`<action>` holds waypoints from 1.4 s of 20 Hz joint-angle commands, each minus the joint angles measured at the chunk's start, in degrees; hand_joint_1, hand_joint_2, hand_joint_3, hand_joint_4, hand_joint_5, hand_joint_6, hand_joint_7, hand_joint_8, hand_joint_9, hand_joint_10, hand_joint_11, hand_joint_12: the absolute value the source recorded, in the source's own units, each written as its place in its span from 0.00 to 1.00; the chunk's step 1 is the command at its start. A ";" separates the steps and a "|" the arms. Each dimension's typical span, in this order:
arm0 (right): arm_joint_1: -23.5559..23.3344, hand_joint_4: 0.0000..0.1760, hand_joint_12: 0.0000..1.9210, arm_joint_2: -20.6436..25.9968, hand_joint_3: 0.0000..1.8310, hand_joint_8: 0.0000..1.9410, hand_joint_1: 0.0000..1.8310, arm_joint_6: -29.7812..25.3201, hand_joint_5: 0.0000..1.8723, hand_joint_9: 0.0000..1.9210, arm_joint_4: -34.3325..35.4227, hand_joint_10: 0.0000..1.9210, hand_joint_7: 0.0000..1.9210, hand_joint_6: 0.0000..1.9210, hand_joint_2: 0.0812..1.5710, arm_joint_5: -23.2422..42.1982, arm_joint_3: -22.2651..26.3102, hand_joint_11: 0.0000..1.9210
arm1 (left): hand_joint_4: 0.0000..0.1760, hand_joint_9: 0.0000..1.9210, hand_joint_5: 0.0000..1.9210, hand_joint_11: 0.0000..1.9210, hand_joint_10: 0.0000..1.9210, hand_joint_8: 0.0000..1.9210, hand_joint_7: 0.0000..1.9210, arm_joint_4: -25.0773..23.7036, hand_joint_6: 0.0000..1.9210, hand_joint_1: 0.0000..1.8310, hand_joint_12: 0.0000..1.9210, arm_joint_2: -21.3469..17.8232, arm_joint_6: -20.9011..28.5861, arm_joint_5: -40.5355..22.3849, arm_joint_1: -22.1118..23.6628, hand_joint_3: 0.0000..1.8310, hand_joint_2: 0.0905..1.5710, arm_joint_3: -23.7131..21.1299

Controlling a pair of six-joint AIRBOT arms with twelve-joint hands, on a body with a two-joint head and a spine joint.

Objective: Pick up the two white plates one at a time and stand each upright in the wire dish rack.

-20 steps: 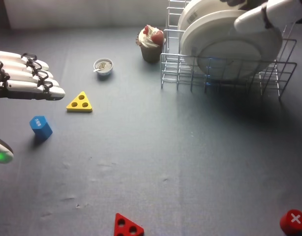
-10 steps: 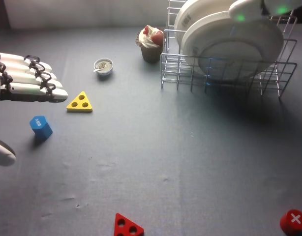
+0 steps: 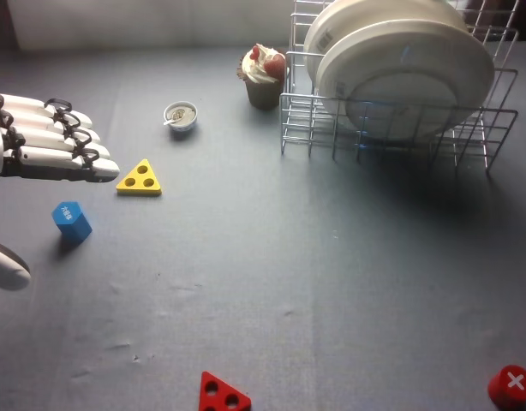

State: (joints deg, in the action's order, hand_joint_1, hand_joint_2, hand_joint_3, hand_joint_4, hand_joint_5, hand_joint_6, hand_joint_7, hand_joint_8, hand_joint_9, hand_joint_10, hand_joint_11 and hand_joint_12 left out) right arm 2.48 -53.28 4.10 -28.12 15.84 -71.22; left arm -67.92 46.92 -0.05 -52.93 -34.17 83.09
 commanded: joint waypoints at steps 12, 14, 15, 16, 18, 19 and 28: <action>4.39 0.00 0.00 13.98 0.00 0.00 0.24 23.30 0.05 0.08 -16.16 0.00 0.07 0.00 0.59 26.86 11.39 0.11 | 0.00 0.08 0.04 0.08 0.00 0.00 0.08 4.31 0.00 0.01 0.00 -0.57 0.05 -2.20 0.31 0.00 0.64 -0.11; 8.65 0.00 0.00 16.02 0.00 0.00 0.24 29.18 0.04 0.07 -16.17 0.00 0.06 0.00 0.58 30.28 12.73 0.10 | 0.00 0.07 0.04 0.07 0.00 0.00 0.07 4.30 0.00 0.01 0.00 -0.58 0.05 -2.15 0.30 0.00 0.64 -0.11; 11.69 0.00 0.00 17.35 0.00 0.00 0.25 33.10 0.03 0.08 -16.17 0.00 0.06 0.00 0.57 32.48 13.80 0.10 | 0.00 0.06 0.03 0.06 0.00 0.00 0.06 4.29 0.00 0.01 0.00 -0.58 0.05 -2.15 0.29 0.00 0.64 -0.12; 13.58 0.00 0.00 18.31 0.00 0.00 0.25 36.22 0.02 0.07 -16.18 0.00 0.05 0.00 0.57 33.93 14.56 0.10 | 0.00 0.06 0.03 0.07 0.00 0.00 0.06 4.29 0.00 0.01 0.00 -0.58 0.05 -2.15 0.29 0.00 0.64 -0.12; 18.96 0.00 0.01 20.74 0.00 0.01 0.25 43.67 0.05 0.08 -15.46 0.00 0.06 0.01 0.58 38.25 16.25 0.12 | 0.00 0.08 0.04 0.08 0.00 0.00 0.08 4.27 0.00 0.00 0.00 -0.57 0.05 -2.00 0.28 0.00 0.64 -0.15; 20.71 0.00 0.01 21.42 0.00 0.01 0.25 44.54 0.05 0.08 -14.21 0.00 0.06 0.01 0.58 39.89 16.47 0.12 | 0.00 0.08 0.04 0.08 0.00 0.00 0.08 4.27 0.00 0.00 0.00 -0.57 0.05 -1.99 0.28 0.00 0.64 -0.15; 44.66 0.00 0.00 25.62 0.00 0.00 0.29 44.78 0.05 0.07 -6.60 0.00 0.05 0.00 0.59 60.87 18.84 0.10 | 0.00 0.06 0.04 0.05 0.01 0.01 0.06 3.97 0.01 0.00 0.01 -0.67 0.05 -1.91 0.26 0.00 0.64 -0.70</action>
State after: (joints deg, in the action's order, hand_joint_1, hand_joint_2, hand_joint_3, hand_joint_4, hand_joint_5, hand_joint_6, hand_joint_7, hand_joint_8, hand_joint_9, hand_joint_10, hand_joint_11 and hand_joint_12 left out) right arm 48.21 -28.21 48.66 -38.85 68.62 -52.42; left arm -68.01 46.87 -0.08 -52.21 -34.17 82.35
